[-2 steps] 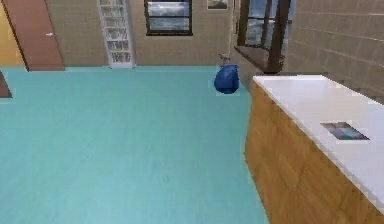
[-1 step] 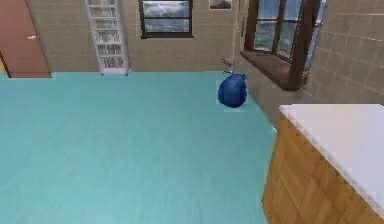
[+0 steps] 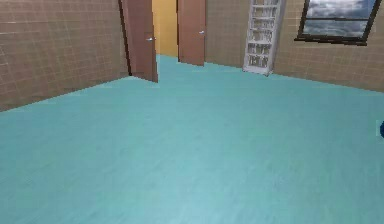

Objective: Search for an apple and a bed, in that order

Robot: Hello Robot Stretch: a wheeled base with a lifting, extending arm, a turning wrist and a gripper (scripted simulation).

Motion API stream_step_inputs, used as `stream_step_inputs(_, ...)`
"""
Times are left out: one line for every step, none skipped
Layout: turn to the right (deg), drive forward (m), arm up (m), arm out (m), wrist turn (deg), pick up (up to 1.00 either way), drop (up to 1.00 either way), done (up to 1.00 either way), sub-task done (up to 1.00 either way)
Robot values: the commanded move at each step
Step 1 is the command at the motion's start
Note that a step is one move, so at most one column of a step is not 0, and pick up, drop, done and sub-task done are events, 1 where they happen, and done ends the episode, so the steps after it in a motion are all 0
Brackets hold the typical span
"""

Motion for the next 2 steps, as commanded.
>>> stream_step_inputs(0.0, 1.0, 0.0, 0.0, 0.0, 0.0, 0.0, 0.0, 0.0)
stream_step_inputs(0.0, 1.0, 0.0, 0.0, 0.0, 0.0, 0.0, 0.0, 0.0)
